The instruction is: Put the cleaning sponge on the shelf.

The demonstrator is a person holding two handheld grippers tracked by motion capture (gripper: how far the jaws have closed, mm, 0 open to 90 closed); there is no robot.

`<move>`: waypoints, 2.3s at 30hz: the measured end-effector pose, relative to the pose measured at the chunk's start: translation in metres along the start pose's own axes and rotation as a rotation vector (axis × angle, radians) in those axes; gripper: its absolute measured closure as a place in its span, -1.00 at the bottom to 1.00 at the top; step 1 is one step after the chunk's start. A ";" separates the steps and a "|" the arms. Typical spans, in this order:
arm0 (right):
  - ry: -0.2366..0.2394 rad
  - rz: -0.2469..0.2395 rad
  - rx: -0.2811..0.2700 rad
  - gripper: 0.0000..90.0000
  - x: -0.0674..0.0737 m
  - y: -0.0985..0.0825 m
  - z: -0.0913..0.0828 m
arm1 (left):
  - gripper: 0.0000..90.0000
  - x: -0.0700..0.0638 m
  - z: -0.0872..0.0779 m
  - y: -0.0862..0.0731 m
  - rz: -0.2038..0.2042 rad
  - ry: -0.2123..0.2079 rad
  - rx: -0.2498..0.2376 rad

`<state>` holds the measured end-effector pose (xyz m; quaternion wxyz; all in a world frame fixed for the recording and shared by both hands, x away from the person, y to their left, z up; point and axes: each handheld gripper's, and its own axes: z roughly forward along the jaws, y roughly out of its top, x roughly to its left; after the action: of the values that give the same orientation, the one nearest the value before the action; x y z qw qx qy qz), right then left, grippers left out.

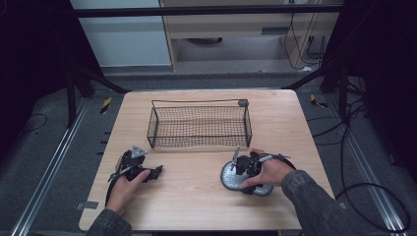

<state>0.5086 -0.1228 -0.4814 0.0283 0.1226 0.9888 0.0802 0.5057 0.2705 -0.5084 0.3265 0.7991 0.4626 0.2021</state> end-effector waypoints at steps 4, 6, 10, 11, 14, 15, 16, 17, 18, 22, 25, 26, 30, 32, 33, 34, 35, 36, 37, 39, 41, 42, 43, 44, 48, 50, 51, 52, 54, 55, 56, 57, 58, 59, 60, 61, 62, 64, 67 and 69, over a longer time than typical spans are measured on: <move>0.011 0.021 0.003 -0.96 0.000 0.001 0.001 | -1.00 0.000 0.000 0.000 0.000 0.000 0.000; 0.009 0.019 -0.005 -0.88 0.000 0.001 -0.001 | -1.00 0.000 0.000 0.000 0.000 0.000 0.000; 0.009 0.029 -0.009 -0.81 -0.001 0.000 -0.002 | -1.00 0.000 0.000 0.000 0.000 0.000 0.000; 0.008 0.035 -0.008 -0.78 -0.002 0.000 -0.003 | -1.00 0.000 0.000 0.000 0.000 0.000 0.000; 0.009 0.036 -0.012 -0.72 -0.002 -0.001 -0.004 | -1.00 0.000 0.000 0.000 0.001 0.000 0.000; 0.009 0.036 -0.012 -0.72 -0.002 -0.001 -0.004 | -1.00 0.000 0.000 0.000 0.001 0.000 0.000; 0.010 0.032 -0.014 -0.70 -0.003 -0.001 -0.004 | -1.00 0.000 0.000 0.000 0.001 0.000 0.000; 0.011 0.026 -0.015 -0.68 -0.003 -0.001 -0.005 | -1.00 0.000 0.000 0.000 0.001 0.000 0.000; 0.011 0.026 -0.015 -0.68 -0.003 -0.001 -0.005 | -1.00 0.000 0.000 0.000 0.001 0.000 0.000; 0.010 0.027 -0.016 -0.65 -0.003 -0.002 -0.006 | -1.00 0.000 0.000 0.000 0.001 0.000 0.000; 0.018 0.030 -0.019 -0.64 -0.004 -0.002 -0.006 | -1.00 0.000 0.000 0.000 0.001 0.000 0.000; 0.021 0.034 -0.019 -0.64 -0.003 -0.002 -0.006 | -1.00 0.000 0.000 0.000 0.001 0.000 0.000; 0.024 0.032 -0.025 -0.64 -0.004 -0.002 -0.006 | -1.00 0.000 0.000 0.000 0.001 0.000 0.000; 0.025 0.038 -0.021 -0.64 -0.003 -0.002 -0.006 | -1.00 0.000 0.000 0.000 0.001 0.000 0.000; 0.025 0.039 -0.019 -0.64 -0.002 -0.002 -0.007 | -1.00 0.000 0.000 0.000 0.001 0.000 0.000; 0.020 0.034 -0.024 -0.64 -0.002 -0.002 -0.008 | -1.00 0.000 0.000 0.000 0.001 0.000 0.000; 0.020 0.034 -0.024 -0.64 -0.002 -0.002 -0.008 | -1.00 0.000 0.000 0.000 0.001 0.000 0.000; 0.016 0.030 -0.034 -0.64 -0.002 -0.001 -0.011 | -1.00 0.000 0.000 0.000 0.001 0.000 0.000; 0.016 0.030 -0.034 -0.64 -0.002 -0.001 -0.011 | -1.00 0.000 0.000 0.000 0.001 0.000 0.000; 0.011 0.031 -0.044 -0.64 -0.001 -0.001 -0.015 | -1.00 0.000 0.000 0.000 0.001 0.000 0.000; 0.002 0.034 -0.058 -0.64 -0.001 0.000 -0.021 | -1.00 0.000 0.000 0.000 0.001 0.000 0.000; 0.002 0.034 -0.058 -0.64 -0.001 0.000 -0.021 | -1.00 0.000 0.000 0.000 0.000 0.000 0.000; 0.000 0.039 -0.060 -0.64 -0.001 0.000 -0.024 | -1.00 0.000 0.000 0.000 0.001 0.000 0.000; -0.003 0.041 -0.061 -0.64 -0.002 0.000 -0.026 | -1.00 0.000 0.000 0.000 0.001 0.000 0.000; -0.024 0.041 -0.083 -0.64 -0.004 0.001 -0.037 | -1.00 0.000 0.000 0.000 0.000 0.000 0.000; -0.033 0.048 -0.096 -0.64 -0.005 0.002 -0.045 | -1.00 0.000 0.000 0.000 0.000 0.000 0.000; -0.039 0.043 -0.106 -0.64 -0.005 0.002 -0.048 | -1.00 0.000 0.000 0.000 0.000 0.000 0.000; -0.046 0.043 -0.113 -0.64 -0.006 0.003 -0.052 | -1.00 0.000 0.000 0.000 0.000 0.000 0.000; -0.057 0.051 -0.132 -0.64 -0.006 0.004 -0.061 | -1.00 0.000 0.000 0.000 0.000 0.000 0.000; -0.063 0.052 -0.141 -0.64 -0.007 0.005 -0.065 | -1.00 0.000 0.000 0.000 0.000 0.000 0.000; -0.071 0.050 -0.148 -0.64 -0.007 0.006 -0.069 | -1.00 0.000 0.000 0.000 0.000 0.000 -0.001; -0.080 0.044 -0.153 -0.64 -0.007 0.007 -0.074 | -1.00 0.000 0.000 0.000 0.000 0.000 -0.001; -0.084 0.042 -0.159 -0.64 -0.006 0.009 -0.078 | -1.00 0.000 0.000 0.000 0.000 0.000 -0.001; -0.096 0.035 -0.167 -0.64 -0.006 0.011 -0.084 | -1.00 0.000 0.000 0.000 -0.004 0.000 -0.004; -0.102 0.040 -0.172 -0.64 -0.006 0.012 -0.088 | -1.00 0.000 0.000 0.000 -0.004 0.000 -0.004; -0.106 0.035 -0.177 -0.64 -0.007 0.014 -0.090 | -1.00 0.000 0.000 0.000 -0.004 0.000 -0.004; -0.115 0.029 -0.180 -0.64 -0.007 0.015 -0.094 | -1.00 0.000 0.000 0.000 -0.004 0.000 -0.004; -0.132 0.024 -0.185 -0.64 -0.009 0.019 -0.101 | -1.00 0.000 0.000 0.000 -0.001 0.001 -0.004; -0.168 0.012 -0.198 -0.64 -0.013 0.026 -0.111 | -1.00 0.000 0.000 0.000 -0.001 0.001 -0.003; -0.204 -0.003 -0.206 -0.64 -0.015 0.032 -0.118 | -1.00 0.000 0.000 0.000 -0.001 0.001 -0.003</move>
<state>0.5221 -0.1139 -0.3596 0.1414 0.1253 0.9675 0.1683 0.5059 0.2703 -0.5085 0.3278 0.7982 0.4627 0.2031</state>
